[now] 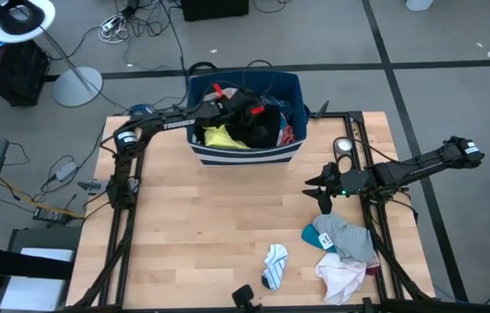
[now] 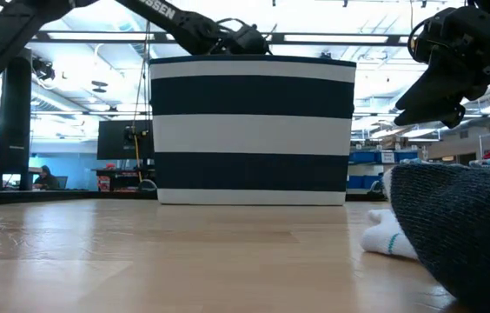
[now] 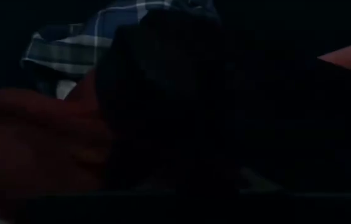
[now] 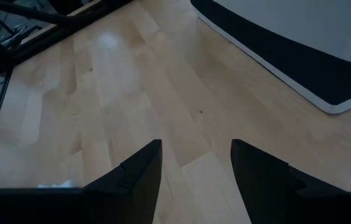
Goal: Sort clothes
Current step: Put the black underwear into the blue laundry bin, then put the gray underwear into the blue laundry bin
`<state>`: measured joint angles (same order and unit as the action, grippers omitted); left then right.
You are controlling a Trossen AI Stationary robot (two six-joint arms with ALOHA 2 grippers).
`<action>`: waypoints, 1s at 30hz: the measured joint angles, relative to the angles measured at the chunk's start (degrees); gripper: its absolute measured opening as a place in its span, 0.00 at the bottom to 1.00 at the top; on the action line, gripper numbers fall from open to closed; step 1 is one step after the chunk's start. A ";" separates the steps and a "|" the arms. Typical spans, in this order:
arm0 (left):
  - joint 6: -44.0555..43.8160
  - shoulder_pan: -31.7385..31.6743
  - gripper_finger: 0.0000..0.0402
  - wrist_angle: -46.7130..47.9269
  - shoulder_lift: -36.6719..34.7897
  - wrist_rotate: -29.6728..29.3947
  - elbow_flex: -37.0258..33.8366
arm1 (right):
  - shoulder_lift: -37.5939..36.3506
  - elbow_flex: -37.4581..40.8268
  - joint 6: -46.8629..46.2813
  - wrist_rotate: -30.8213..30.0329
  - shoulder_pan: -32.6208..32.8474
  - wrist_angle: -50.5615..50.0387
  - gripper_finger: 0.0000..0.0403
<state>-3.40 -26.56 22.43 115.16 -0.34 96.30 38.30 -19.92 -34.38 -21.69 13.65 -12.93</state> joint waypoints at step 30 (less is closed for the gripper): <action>1.22 11.35 0.29 34.93 -8.23 -3.20 25.81 | 0.07 0.00 -0.51 -0.68 0.00 -1.44 0.48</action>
<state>-2.18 -15.21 57.36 106.93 -3.54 122.10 38.37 -19.92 -34.89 -22.37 13.65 -14.36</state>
